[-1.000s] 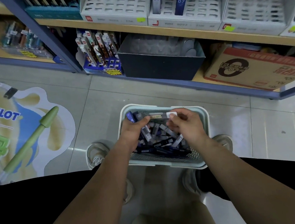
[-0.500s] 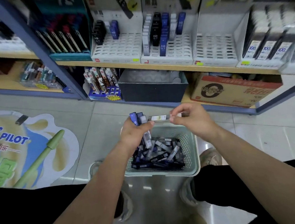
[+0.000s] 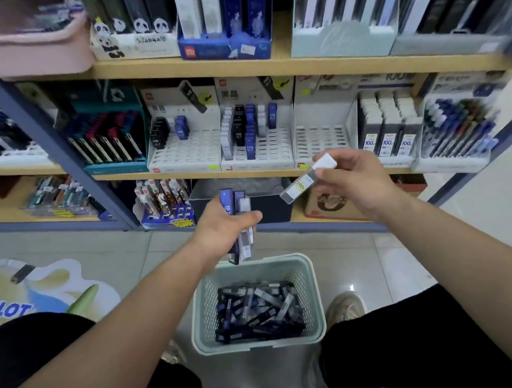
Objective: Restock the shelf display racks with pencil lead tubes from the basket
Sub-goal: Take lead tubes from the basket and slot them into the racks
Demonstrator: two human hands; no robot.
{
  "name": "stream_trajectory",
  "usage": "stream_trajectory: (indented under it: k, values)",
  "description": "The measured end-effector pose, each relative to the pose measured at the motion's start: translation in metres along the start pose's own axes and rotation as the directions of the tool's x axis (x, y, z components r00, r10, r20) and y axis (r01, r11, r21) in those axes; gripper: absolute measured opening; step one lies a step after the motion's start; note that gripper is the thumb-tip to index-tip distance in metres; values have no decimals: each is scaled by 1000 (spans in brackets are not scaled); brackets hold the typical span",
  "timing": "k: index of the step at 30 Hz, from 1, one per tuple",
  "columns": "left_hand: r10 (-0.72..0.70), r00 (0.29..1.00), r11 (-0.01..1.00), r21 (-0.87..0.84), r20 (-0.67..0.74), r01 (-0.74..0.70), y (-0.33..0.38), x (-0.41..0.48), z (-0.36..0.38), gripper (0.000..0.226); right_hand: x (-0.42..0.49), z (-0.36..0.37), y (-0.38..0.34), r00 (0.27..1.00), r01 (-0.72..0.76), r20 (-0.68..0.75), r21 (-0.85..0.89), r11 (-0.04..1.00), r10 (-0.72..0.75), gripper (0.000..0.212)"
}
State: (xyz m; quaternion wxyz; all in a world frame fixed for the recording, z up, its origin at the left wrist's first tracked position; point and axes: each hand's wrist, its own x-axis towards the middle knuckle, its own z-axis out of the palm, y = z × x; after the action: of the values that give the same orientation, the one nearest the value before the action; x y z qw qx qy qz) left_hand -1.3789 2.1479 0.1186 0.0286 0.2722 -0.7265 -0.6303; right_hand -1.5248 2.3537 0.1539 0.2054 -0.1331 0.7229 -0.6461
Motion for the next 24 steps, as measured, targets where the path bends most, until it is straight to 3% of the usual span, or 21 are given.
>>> stream_trajectory:
  k: [6,10,15,17,19,24]
  values:
    - [102,982,992,56,156,-112,51,29,5,19,59,-32,-34,980,113,-112,-380,918,-167,17]
    - [118,979,992,19,166,-122,61,53,8,23,116,-36,-27,961,138,-121,-575,806,-250,13]
    - [63,994,993,-106,91,-54,57,86,12,23,179,-32,-11,924,167,-160,-645,745,-346,12]
    - [39,995,988,-155,90,-24,55,94,12,21,193,-30,-6,908,229,-125,-652,723,-400,6]
    - [3,995,983,-183,102,15,54,97,10,22,201,-27,-3,898,273,-76,-676,685,-433,12]
    - [-42,994,978,-197,97,61,46,103,-2,23,211,-23,2,918,244,-72,-672,699,-390,13]
